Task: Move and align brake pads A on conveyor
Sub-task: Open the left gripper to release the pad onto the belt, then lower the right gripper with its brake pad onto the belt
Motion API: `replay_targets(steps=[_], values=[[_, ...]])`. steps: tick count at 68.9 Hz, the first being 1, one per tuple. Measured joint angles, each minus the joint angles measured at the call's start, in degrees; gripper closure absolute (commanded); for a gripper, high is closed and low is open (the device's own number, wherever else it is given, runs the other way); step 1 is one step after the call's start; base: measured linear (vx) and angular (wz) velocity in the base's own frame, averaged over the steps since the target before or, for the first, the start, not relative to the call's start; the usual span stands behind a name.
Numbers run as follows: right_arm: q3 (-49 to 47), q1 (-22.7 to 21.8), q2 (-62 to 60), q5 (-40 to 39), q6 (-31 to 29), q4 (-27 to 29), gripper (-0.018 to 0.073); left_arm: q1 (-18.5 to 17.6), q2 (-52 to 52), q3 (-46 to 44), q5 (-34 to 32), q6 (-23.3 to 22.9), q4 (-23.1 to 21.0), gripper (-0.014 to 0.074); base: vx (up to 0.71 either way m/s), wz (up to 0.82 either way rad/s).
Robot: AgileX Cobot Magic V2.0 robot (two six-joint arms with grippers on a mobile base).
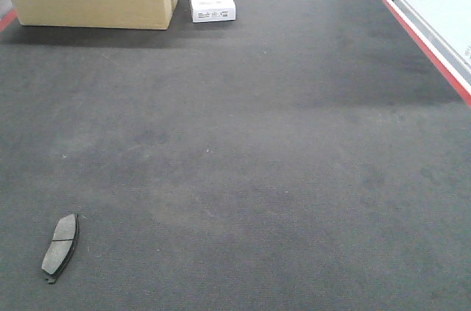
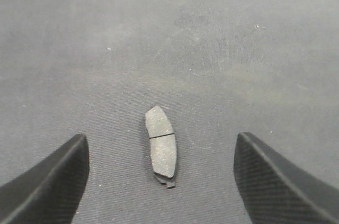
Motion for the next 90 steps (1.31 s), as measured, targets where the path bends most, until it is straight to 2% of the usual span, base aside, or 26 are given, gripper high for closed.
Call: replay_targets(steps=[23, 77, 90], values=[[0.0, 0.0, 0.0, 0.0, 0.0, 0.0, 0.057, 0.0, -7.2, 1.5, -0.2, 0.5, -0.2, 0.0045, 0.0, 0.0], [0.0, 0.0, 0.0, 0.0, 0.0, 0.2, 0.0568, 0.0, -7.3, 1.5, 0.2, 0.5, -0.2, 0.0045, 0.0, 0.0], [0.0, 0.0, 1.3, 2.2, 0.0, 0.2, 0.0564, 0.0, -7.3, 1.5, 0.2, 0.5, -0.2, 0.0045, 0.0, 0.0]])
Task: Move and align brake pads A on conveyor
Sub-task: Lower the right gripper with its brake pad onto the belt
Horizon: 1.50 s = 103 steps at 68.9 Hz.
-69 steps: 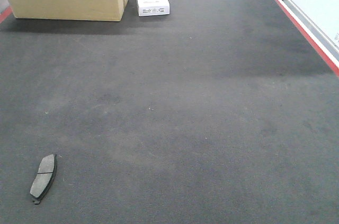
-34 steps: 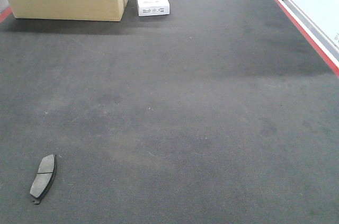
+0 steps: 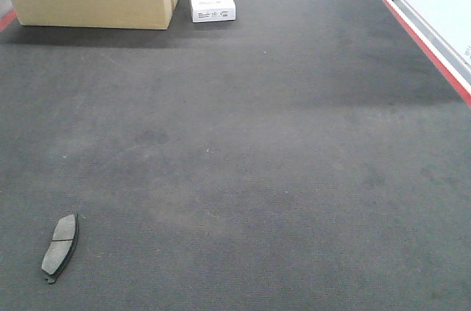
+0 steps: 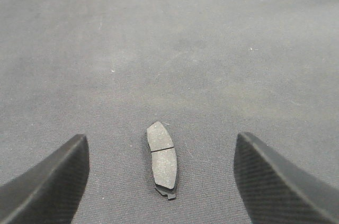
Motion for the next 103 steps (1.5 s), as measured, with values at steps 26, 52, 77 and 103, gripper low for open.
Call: replay_targets(steps=[26, 52, 77, 103], values=[[-6.9, 0.0, 28.2, 2.8, -0.1, 0.0, 0.0556, 0.0, 0.0, 0.0, 0.0, 0.0, 0.0, 0.0045, 0.0, 0.0], [-17.3, 0.0, 57.2, 2.5, -0.1, 0.6, 0.0549, 0.0, 0.0, 0.0, 0.0, 0.0, 0.0, 0.0045, 0.0, 0.0], [-26.7, 0.0, 76.8, 3.7, -1.1, -0.1, 0.0529, 0.0, 0.0, 0.0, 0.0, 0.0, 0.0, 0.0045, 0.0, 0.0], [-30.9, 0.0, 86.8, 4.1, -0.8, -0.1, 0.0312, 0.0, 0.0, 0.0, 0.0, 0.0, 0.0, 0.0045, 0.0, 0.0]])
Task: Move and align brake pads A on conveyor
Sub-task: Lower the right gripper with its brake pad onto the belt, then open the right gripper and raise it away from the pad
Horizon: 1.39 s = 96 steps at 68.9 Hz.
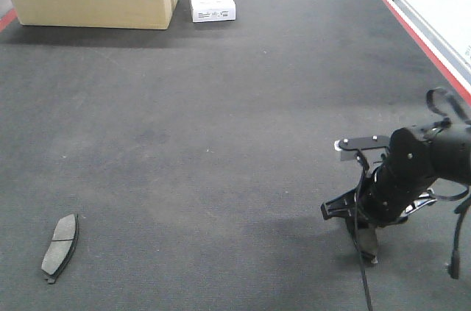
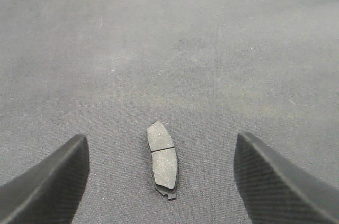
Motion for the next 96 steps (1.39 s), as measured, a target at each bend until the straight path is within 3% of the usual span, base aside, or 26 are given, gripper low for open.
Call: replay_targets(steps=[10, 20, 42, 96], values=[[-0.1, 0.0, 0.5, -0.8, 0.5, -0.2, 0.015, 0.0, 0.0, 0.0, 0.0, 0.0, 0.0, 0.0045, 0.0, 0.0], [-0.2, 0.0, -1.7, -1.9, 0.5, -0.2, 0.008, 0.0, 0.0, 0.0, 0.0, 0.0, 0.0, 0.0045, 0.0, 0.0], [2.4, 0.0, -19.2, -1.7, 0.5, -0.2, 0.0089, 0.0, 0.0, 0.0, 0.0, 0.0, 0.0, 0.0045, 0.0, 0.0], [33.5, 0.0, -76.1, -15.4, 0.4, -0.6, 0.0089, 0.0, 0.0, 0.0, 0.0, 0.0, 0.0, 0.0045, 0.0, 0.0]])
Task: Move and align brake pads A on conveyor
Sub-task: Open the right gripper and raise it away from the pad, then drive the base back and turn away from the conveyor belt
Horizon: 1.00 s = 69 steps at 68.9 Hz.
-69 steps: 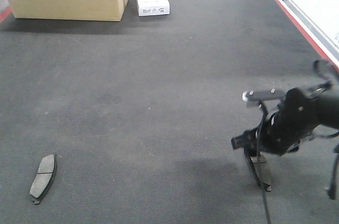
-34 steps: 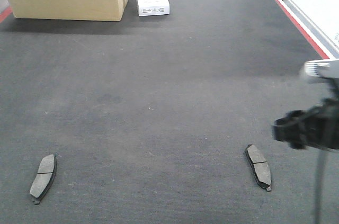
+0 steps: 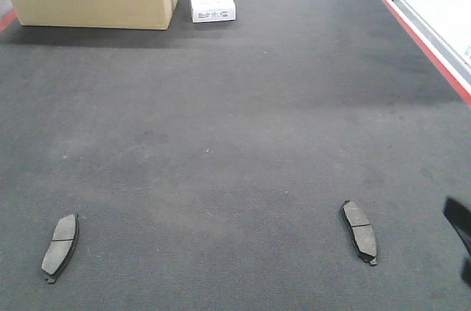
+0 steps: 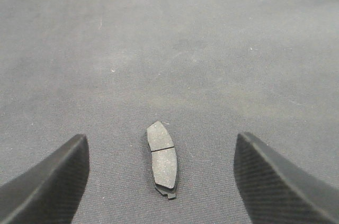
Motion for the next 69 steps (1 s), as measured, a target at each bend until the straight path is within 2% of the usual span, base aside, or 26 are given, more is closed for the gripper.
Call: replay_targets(steps=[14, 69], values=[[5.0, 0.0, -4.9, -4.6, 0.0, 0.0, 0.0089, 0.0, 0.0, 0.0, 0.0, 0.0, 0.0, 0.0045, 0.0, 0.0], [5.4, 0.0, -4.9, -4.6, 0.0, 0.0, 0.0089, 0.0, 0.0, 0.0, 0.0, 0.0, 0.0, 0.0045, 0.0, 0.0]])
